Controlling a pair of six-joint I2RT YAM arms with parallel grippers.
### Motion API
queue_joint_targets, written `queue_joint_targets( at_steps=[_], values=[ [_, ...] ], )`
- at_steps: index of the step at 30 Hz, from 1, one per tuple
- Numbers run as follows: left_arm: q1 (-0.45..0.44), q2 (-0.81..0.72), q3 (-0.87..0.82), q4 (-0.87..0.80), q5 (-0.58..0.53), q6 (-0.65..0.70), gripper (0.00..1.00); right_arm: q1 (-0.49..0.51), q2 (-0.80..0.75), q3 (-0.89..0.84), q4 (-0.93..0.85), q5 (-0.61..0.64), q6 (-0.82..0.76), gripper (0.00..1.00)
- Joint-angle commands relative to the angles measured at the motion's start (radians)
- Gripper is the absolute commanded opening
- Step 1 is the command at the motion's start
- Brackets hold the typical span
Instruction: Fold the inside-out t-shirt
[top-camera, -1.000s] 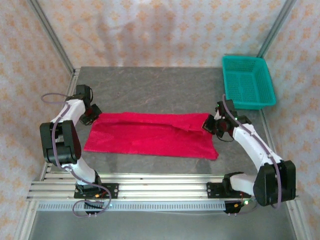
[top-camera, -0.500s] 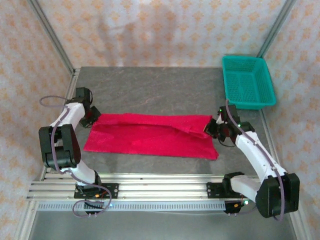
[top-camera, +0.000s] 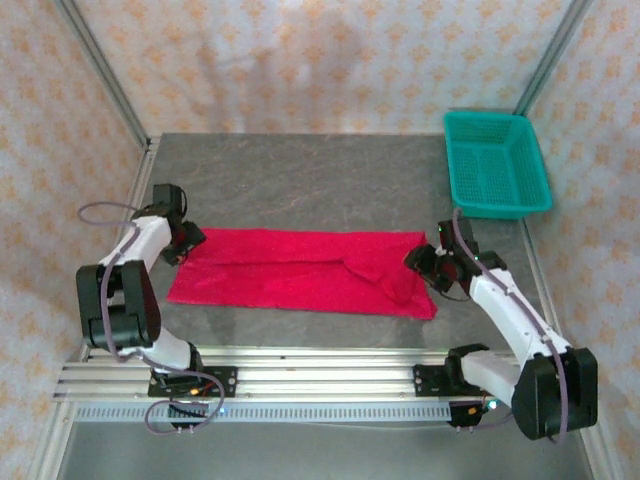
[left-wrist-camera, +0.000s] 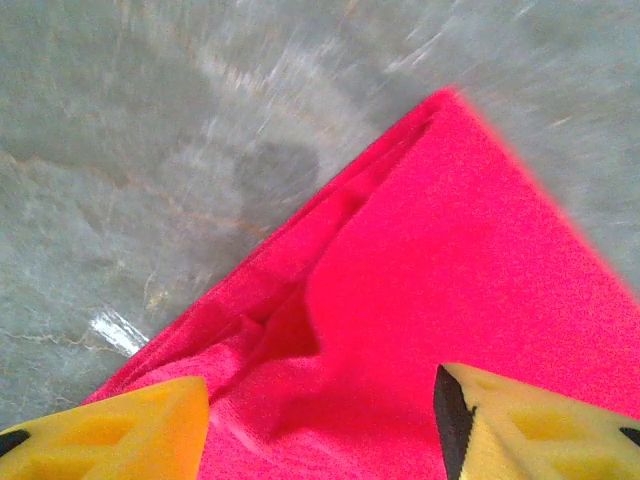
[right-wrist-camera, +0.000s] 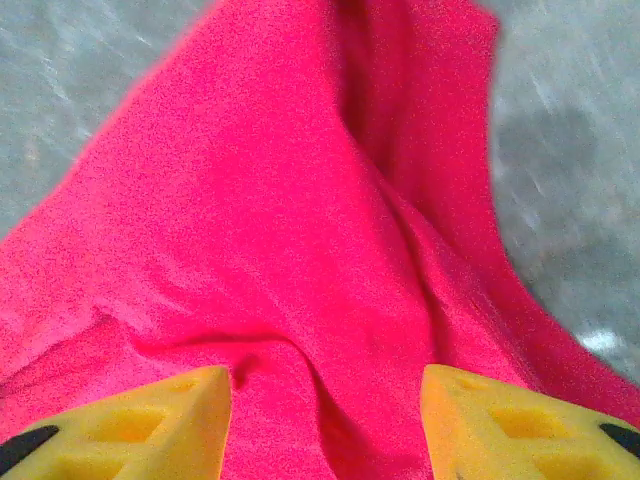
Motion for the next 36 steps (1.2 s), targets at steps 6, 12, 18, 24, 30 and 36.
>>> queue_joint_targets(
  at_steps=[6,12,18,24,30,36],
  values=[
    [-0.174,0.092,0.114,0.153,0.209,-0.094,0.57,-0.002,0.473,0.311,0.088,0.048,-0.031,0.3],
    [-0.151,0.287,0.138,0.19,0.252,-0.094,0.52,-0.024,0.749,0.436,0.08,0.047,-0.026,0.27],
    [-0.081,0.348,0.093,0.218,0.265,-0.085,0.52,-0.049,0.801,0.473,0.081,0.018,-0.06,0.27],
    [-0.1,0.213,0.139,0.125,0.198,-0.061,0.57,0.002,0.589,0.443,-0.001,0.016,-0.127,0.36],
    [-0.152,0.027,0.106,0.066,0.145,-0.051,0.58,0.172,0.454,0.301,-0.005,0.08,-0.184,0.36],
    [-0.163,-0.055,0.04,0.064,0.173,-0.058,0.58,0.227,0.429,0.225,0.023,0.026,-0.151,0.4]
  ],
)
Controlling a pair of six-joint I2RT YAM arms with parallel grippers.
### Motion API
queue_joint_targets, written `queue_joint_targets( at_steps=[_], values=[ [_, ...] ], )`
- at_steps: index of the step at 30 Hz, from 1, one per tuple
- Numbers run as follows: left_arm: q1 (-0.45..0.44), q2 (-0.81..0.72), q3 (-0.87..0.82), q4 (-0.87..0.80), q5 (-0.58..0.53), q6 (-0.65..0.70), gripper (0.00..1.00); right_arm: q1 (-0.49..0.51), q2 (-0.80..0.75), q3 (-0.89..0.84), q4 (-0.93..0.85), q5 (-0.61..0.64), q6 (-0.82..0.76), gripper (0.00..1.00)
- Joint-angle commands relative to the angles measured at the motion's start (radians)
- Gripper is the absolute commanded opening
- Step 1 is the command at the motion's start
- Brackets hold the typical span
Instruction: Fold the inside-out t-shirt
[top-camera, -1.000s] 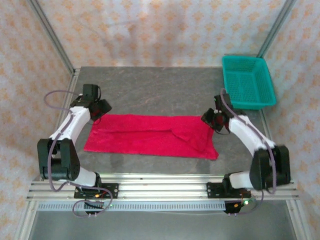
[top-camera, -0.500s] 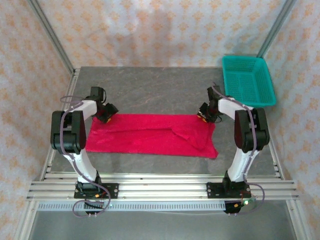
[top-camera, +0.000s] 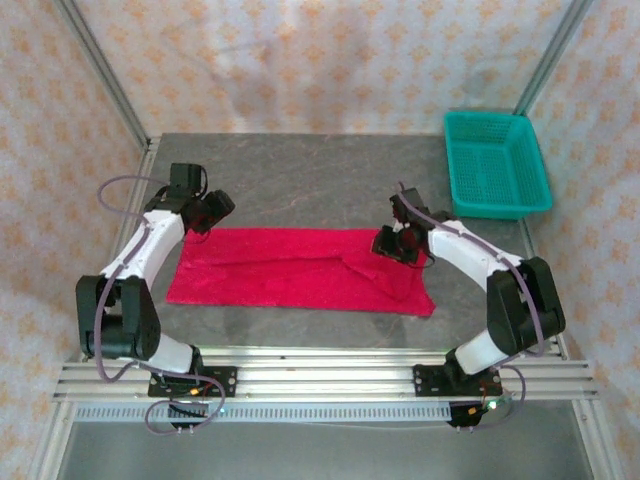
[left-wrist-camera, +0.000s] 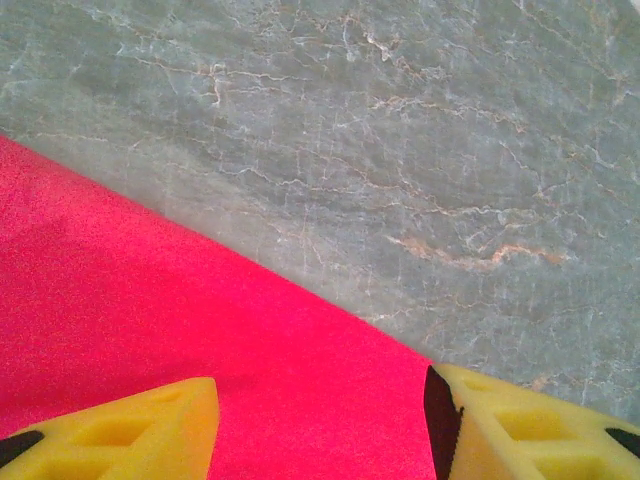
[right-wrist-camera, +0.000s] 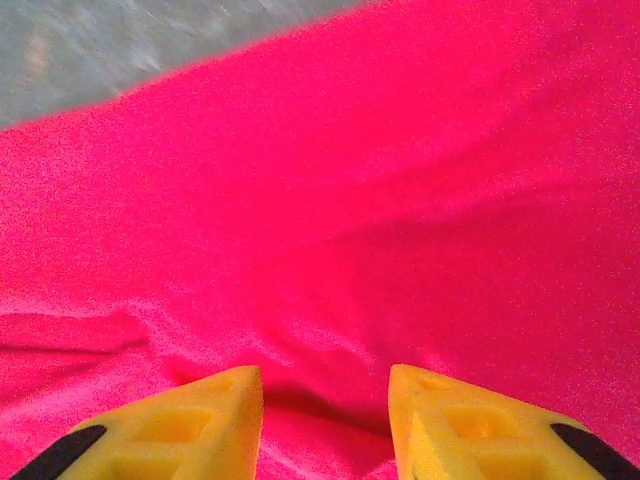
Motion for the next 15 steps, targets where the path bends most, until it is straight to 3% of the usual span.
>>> queue_joint_targets(
  at_steps=[1,15],
  values=[
    [-0.005,-0.017,-0.061,-0.051,-0.017,0.012,0.58,0.033,-0.009,-0.025,-0.023,0.021,-0.002,0.4],
    [-0.02,-0.028,-0.113,-0.016,-0.009,-0.008,0.57,0.099,0.065,-0.028,-0.004,0.059,0.005,0.4]
  ],
)
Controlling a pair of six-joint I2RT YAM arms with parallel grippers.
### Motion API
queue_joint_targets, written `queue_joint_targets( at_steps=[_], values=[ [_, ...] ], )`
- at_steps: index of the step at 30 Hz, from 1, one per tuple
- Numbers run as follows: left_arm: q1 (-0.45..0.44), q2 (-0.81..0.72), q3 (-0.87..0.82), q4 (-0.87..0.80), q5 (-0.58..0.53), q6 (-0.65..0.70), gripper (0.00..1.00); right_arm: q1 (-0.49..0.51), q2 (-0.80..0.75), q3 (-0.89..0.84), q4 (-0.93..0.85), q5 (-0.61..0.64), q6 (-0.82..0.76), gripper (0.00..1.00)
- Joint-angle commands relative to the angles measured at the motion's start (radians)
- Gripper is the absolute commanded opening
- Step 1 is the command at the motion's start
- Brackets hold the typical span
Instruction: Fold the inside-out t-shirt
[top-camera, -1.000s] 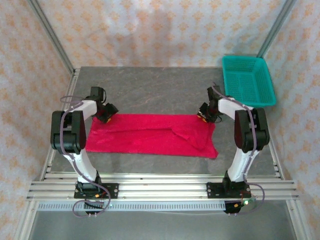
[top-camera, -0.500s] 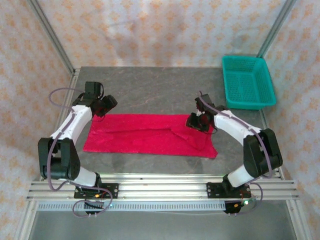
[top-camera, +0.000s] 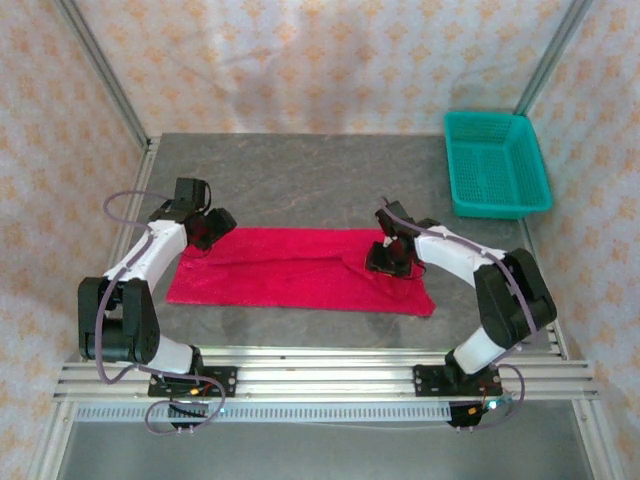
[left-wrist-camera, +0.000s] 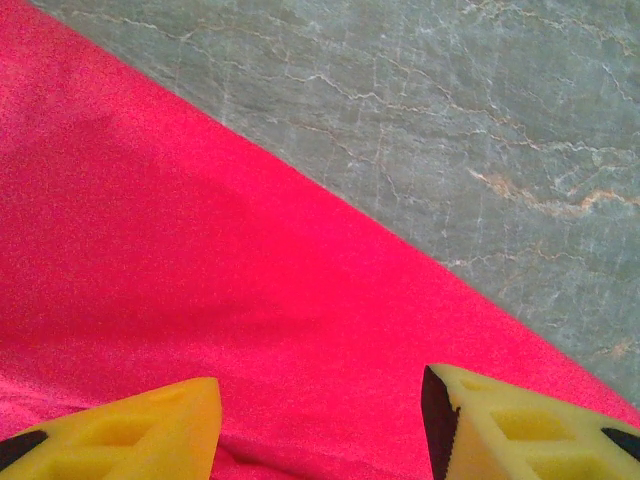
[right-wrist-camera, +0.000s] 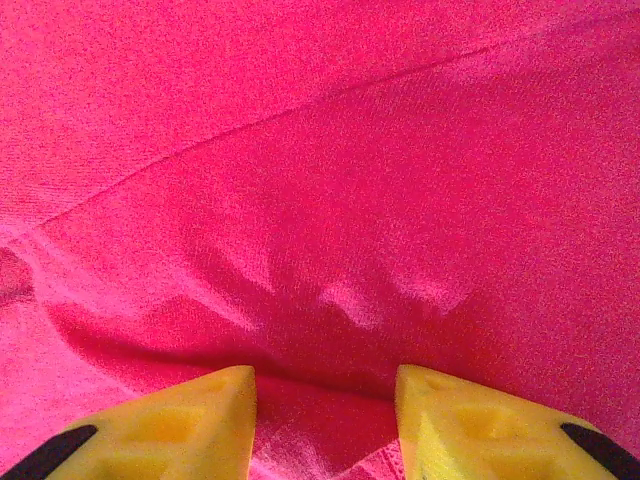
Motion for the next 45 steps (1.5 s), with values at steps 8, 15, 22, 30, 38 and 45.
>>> queue_joint_targets(
  at_steps=[8,15,22,30,38,45],
  values=[
    [-0.012,-0.006,-0.004,-0.013,-0.009,-0.006,0.56,0.032,-0.022,0.013,-0.018,0.037,0.034,0.05],
    [-0.015,-0.003,0.004,-0.014,-0.011,-0.01,0.56,0.092,-0.09,-0.004,-0.018,0.014,0.119,0.0],
    [-0.029,0.017,0.015,-0.015,-0.01,-0.011,0.55,0.172,-0.082,-0.06,0.067,-0.004,0.237,0.11],
    [-0.035,0.03,0.028,-0.03,-0.018,0.001,0.55,0.225,-0.178,-0.067,0.041,-0.011,0.307,0.49],
    [-0.035,0.055,0.036,-0.014,-0.004,0.0,0.55,0.143,-0.166,-0.011,0.009,0.101,0.232,0.63],
    [0.004,0.136,0.004,0.063,0.036,-0.015,0.57,0.111,-0.061,-0.11,0.108,0.084,0.239,0.63]
  ],
)
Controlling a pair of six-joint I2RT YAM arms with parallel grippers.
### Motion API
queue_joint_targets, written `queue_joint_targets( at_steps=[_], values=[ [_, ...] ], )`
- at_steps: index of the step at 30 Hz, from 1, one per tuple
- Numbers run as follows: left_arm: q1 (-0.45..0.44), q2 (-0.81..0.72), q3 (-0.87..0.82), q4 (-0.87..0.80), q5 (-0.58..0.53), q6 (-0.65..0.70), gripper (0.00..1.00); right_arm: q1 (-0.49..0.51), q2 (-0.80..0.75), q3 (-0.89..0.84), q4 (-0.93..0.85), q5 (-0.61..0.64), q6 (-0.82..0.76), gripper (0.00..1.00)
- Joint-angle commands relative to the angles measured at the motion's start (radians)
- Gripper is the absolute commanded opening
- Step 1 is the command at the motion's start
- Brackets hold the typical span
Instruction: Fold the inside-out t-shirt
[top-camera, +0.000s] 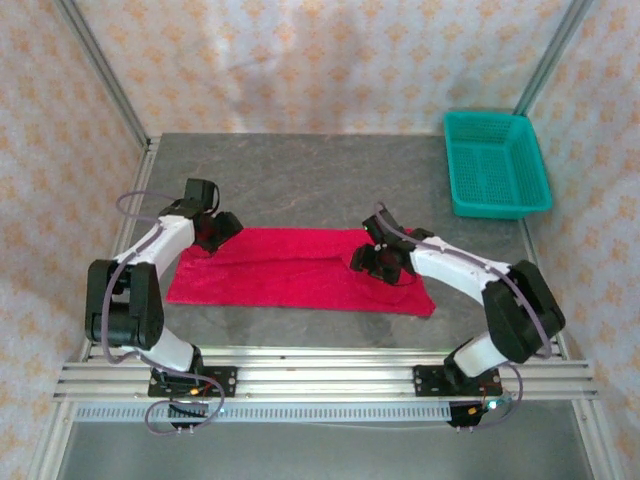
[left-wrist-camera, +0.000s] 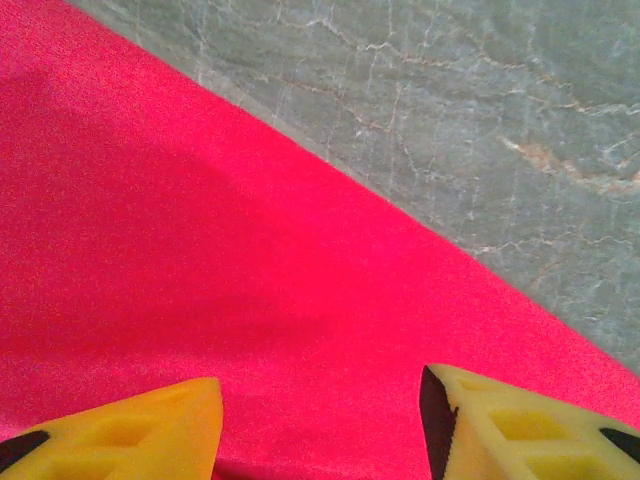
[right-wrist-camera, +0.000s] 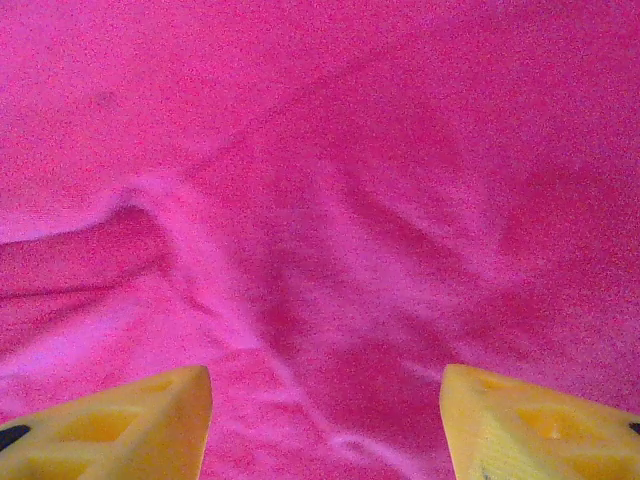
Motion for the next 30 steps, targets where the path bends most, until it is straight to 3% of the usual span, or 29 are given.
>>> queue_joint_targets(
  at_steps=[1,5,9,12,13,19,21,25,30],
  values=[
    [0.04,0.045,-0.014,0.05,0.024,-0.012,0.57,-0.023,0.012,-0.08,0.046,0.028,-0.005,0.63],
    [0.11,0.079,-0.045,0.066,0.057,-0.012,0.57,-0.065,-0.004,-0.139,0.05,0.005,-0.013,0.64],
    [0.129,-0.014,-0.066,0.045,0.035,-0.007,0.58,-0.097,-0.115,-0.107,-0.031,0.016,-0.046,0.69],
    [0.13,-0.094,-0.069,0.016,0.022,0.005,0.58,-0.127,-0.211,-0.069,-0.117,0.112,-0.088,0.87],
    [0.13,-0.112,-0.067,-0.002,0.014,0.011,0.58,-0.153,-0.23,-0.07,-0.139,0.155,-0.107,1.0],
    [0.131,-0.182,-0.068,-0.049,0.043,0.021,0.58,-0.339,-0.181,-0.072,-0.197,0.194,-0.181,0.99],
    [0.131,-0.198,-0.068,-0.047,0.05,0.019,0.59,-0.354,-0.135,-0.051,-0.191,0.189,-0.199,1.0],
    [0.131,-0.203,-0.062,-0.057,0.061,0.025,0.58,-0.354,-0.048,-0.019,-0.139,0.115,-0.244,0.88],
    [0.132,-0.199,-0.08,-0.041,0.069,0.021,0.58,-0.33,0.011,-0.001,-0.117,0.092,-0.267,0.81]
  ],
)
